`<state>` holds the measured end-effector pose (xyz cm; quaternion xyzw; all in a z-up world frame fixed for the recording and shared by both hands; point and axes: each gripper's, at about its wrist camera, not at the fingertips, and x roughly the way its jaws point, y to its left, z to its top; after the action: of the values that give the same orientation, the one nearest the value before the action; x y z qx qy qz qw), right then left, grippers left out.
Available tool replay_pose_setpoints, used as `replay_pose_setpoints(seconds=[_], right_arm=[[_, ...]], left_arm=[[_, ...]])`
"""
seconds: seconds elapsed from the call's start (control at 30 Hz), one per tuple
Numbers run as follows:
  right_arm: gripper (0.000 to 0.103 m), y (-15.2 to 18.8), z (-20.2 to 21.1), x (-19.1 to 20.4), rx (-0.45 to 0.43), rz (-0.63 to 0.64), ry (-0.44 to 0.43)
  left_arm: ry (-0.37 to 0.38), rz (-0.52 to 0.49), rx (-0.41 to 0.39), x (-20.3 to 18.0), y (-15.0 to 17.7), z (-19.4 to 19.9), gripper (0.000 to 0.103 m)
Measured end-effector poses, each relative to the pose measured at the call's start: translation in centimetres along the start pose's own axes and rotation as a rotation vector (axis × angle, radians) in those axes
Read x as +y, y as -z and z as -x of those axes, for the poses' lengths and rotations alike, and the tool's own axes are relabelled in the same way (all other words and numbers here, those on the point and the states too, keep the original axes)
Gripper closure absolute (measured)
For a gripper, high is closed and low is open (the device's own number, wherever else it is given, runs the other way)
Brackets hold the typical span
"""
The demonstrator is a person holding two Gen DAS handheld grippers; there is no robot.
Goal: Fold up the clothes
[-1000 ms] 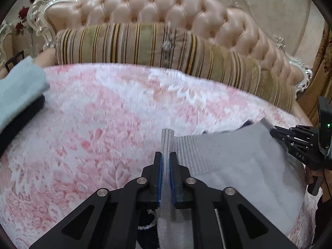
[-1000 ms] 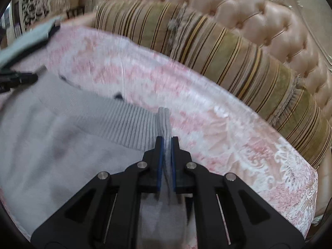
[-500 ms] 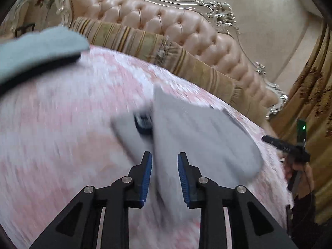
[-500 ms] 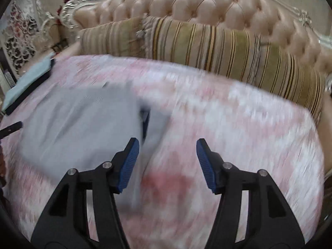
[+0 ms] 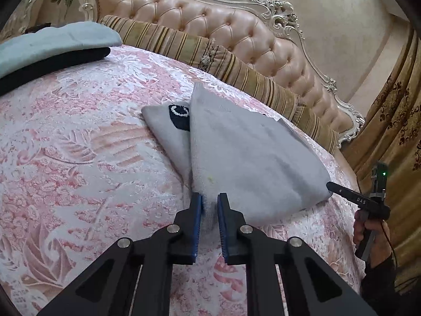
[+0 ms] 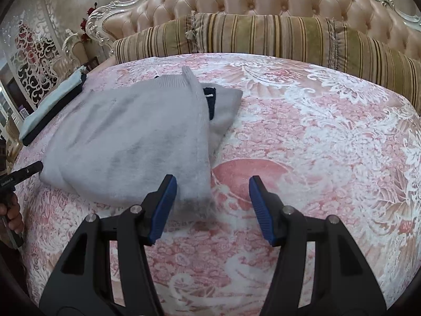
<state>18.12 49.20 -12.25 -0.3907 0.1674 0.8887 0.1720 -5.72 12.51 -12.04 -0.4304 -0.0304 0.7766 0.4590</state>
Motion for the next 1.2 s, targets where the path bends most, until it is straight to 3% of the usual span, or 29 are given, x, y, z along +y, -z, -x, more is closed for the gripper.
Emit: replay_pose_setpoints(seconds=[0.1,0.2,0.3,0.47,0.7,0.8,0.9,1.07,1.13,1.2], right_arm=[[0.043,-0.1,-0.3,-0.4,0.007,-0.014,-0.024],[0.082,-0.1,-0.6,0.3,0.032,0.013,-0.082],[0.087,-0.1,-0.6,1.5,0.036,0.079,-0.022],[0.088,0.2,-0.9,2.3,0.041,0.136,0.039],[0.085,0.0,-0.2,1.9,0.039,0.126,0.035],[0.074,-0.5,1.3,1.7,0.025,0.119,0.06],[0.074,-1.3,3.2,2.2,-0.046,0.13,0.14],[0.066,-2.9,2.7,7.3,-0.089,0.241,0.081],[0.063,-3.0,0.9,9.6,-0.053,0.266,-0.006],[0.063,-2.9,-1.6,11.2,-0.013,0.294,0.007]], left_arm=[[-0.008,-0.017,-0.002,-0.3,0.2,0.1,0.1],[-0.032,-0.033,0.003,-0.5,0.2,-0.2,0.1],[-0.067,-0.051,0.003,-0.6,0.3,-0.1,0.1],[-0.112,-0.079,0.014,-0.7,0.6,-0.2,0.1],[-0.141,-0.089,-0.019,-1.2,0.4,1.4,0.092],[-0.152,-0.157,-0.058,-3.6,-0.4,1.6,0.092],[-0.157,-0.247,-0.048,-7.0,-1.0,-0.3,0.092],[-0.147,-0.378,-0.022,-12.3,-1.7,-4.0,0.093],[-0.147,-0.383,-0.011,-13.0,-1.7,-4.7,0.093],[-0.156,-0.377,-0.005,-13.1,-1.7,-5.0,0.093]])
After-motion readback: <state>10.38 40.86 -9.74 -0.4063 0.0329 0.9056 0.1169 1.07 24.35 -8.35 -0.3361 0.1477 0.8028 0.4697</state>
